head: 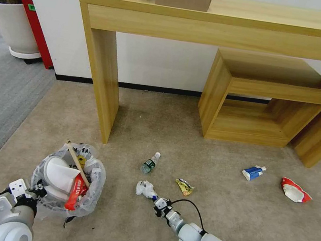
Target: Pick up the trash bin and place the garbage on the floor into it.
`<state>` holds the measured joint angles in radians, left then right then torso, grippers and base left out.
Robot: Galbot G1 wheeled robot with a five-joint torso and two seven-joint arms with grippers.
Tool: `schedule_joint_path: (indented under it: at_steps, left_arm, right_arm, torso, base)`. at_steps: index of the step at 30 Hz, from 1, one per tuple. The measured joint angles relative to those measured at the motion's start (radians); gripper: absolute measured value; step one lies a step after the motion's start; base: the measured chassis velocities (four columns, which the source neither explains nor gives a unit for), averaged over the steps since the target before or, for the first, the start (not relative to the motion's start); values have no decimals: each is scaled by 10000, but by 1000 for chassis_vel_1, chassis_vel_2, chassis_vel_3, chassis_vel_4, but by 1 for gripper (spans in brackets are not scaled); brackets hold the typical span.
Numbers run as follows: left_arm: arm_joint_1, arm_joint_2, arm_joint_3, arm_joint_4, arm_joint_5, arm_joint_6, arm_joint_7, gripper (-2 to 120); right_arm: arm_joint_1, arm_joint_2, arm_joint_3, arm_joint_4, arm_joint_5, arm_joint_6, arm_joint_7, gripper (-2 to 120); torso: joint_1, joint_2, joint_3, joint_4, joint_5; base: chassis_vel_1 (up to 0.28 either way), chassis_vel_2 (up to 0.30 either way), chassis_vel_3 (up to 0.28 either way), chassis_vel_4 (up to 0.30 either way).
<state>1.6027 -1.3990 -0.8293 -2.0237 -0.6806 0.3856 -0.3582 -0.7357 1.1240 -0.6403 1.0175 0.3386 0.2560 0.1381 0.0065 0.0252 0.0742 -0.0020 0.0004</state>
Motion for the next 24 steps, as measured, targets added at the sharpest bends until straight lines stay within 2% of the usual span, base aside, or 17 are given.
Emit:
schedule_joint_path:
  at_steps: [3, 4, 6, 7, 10, 11, 12, 14, 15, 17, 22, 24]
  left_arm:
    - [-22, 98, -11, 6, -59, 23, 0, 0]
    - [-22, 98, -11, 6, -59, 23, 0, 0]
    - [-28, 167, -11, 6, -101, 38, -3, 0]
    - [-28, 167, -11, 6, -101, 38, -3, 0]
    - [-28, 238, 10, -57, -144, 85, -7, 0]
    - [-28, 238, 10, -57, -144, 85, -7, 0]
    - [-25, 258, 17, -110, -168, 116, -10, 0]
    - [5, 306, 21, -259, -260, 216, -40, 0]
    - [5, 306, 21, -259, -260, 216, -40, 0]
    - [35, 370, 11, -435, -429, 358, -110, 0]
    - [65, 494, -2, -775, -851, 679, -270, 0]
    - [60, 601, -27, -860, -939, 761, -328, 0]
  right_arm:
    - [-286, -827, 627, 1332, 517, 192, -123, 0]
    - [-286, -827, 627, 1332, 517, 192, -123, 0]
    - [-574, -1555, 1341, 3059, 989, 432, -469, 0]
    - [-574, -1555, 1341, 3059, 989, 432, -469, 0]
    - [-612, -2289, 1751, 5183, 1694, 561, -867, 0]
    - [-612, -2289, 1751, 5183, 1694, 561, -867, 0]
    - [-463, -2543, 1761, 6036, 1980, 514, -970, 0]
    - [79, -2957, 1545, 7565, 2541, 274, -1010, 0]
    - [79, -2957, 1545, 7565, 2541, 274, -1010, 0]
    - [705, -3227, 1089, 8535, 3170, -40, -947, 0]
    - [1539, -3342, 299, 9223, 3803, -279, -843, 0]
    - [2005, -3333, -326, 9471, 4429, -335, -852, 0]
  torso:
    - [0, 0, 0, -3, -2]
    - [0, 0, 0, -3, -2]
    - [0, 0, 0, -3, -4]
    - [0, 0, 0, -3, -4]
    - [0, 0, 0, -2, -3]
    - [0, 0, 0, -2, -3]
    - [0, 0, 0, -3, -1]
    - [-1, 1, -1, 0, -5]
    - [-1, 1, -1, 0, -5]
    - [0, 0, -1, 0, -6]
    - [-1, 1, 0, -1, -4]
    - [0, 0, -1, -2, -5]
  base:
    - [0, 0, 0, 0]
    - [0, 0, 0, 0]
    - [0, 0, 0, 0]
    - [0, 0, 0, 0]
    - [0, 0, 0, 0]
    - [0, 0, 0, 0]
    - [0, 0, 0, 0]
    - [0, 0, 0, 0]
    - [0, 0, 0, 0]
    - [0, 0, 0, 0]
    - [0, 0, 0, 0]
    - [0, 0, 0, 0]
